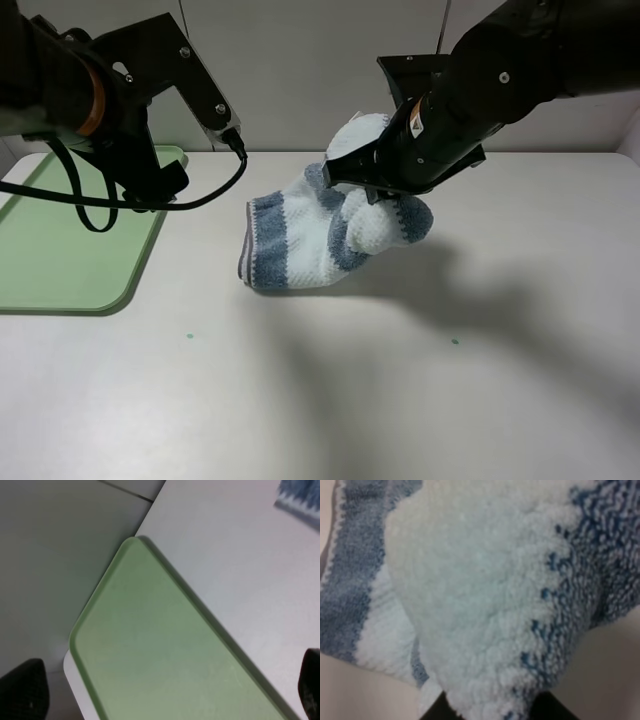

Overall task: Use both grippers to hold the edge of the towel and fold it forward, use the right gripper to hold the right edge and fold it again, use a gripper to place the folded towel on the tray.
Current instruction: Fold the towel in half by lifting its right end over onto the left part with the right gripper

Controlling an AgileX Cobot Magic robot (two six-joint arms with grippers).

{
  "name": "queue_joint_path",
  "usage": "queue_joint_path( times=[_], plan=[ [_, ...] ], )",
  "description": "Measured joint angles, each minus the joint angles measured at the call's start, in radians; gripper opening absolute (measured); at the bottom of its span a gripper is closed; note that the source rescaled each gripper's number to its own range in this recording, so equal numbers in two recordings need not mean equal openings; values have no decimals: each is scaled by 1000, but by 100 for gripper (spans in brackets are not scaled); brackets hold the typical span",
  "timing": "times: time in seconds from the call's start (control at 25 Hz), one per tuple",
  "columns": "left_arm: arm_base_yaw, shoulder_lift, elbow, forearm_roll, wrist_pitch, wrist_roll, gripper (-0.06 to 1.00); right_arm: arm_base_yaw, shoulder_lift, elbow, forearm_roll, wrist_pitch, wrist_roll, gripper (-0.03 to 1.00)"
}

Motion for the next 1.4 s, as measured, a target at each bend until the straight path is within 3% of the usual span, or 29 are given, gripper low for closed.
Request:
queue_joint_path(
  times=[0.28,0.56,0.68,0.88,1.0,1.4],
  plan=[
    [0,0,0,0,0,0,100,4,56,0,28,-69,0,14],
    [0,0,0,0,0,0,100,49,105,0,32,-215,0,17],
    [0,0,0,0,0,0,100,58,123,1,30,-279,0,31],
    [0,0,0,0,0,0,100,58,157,1,32,-361,0,76],
    [0,0,0,0,0,0,100,62,166,1,33,-397,0,94],
    [0,0,0,0,0,0,100,136,168,1,33,-537,1,100]
  ],
)
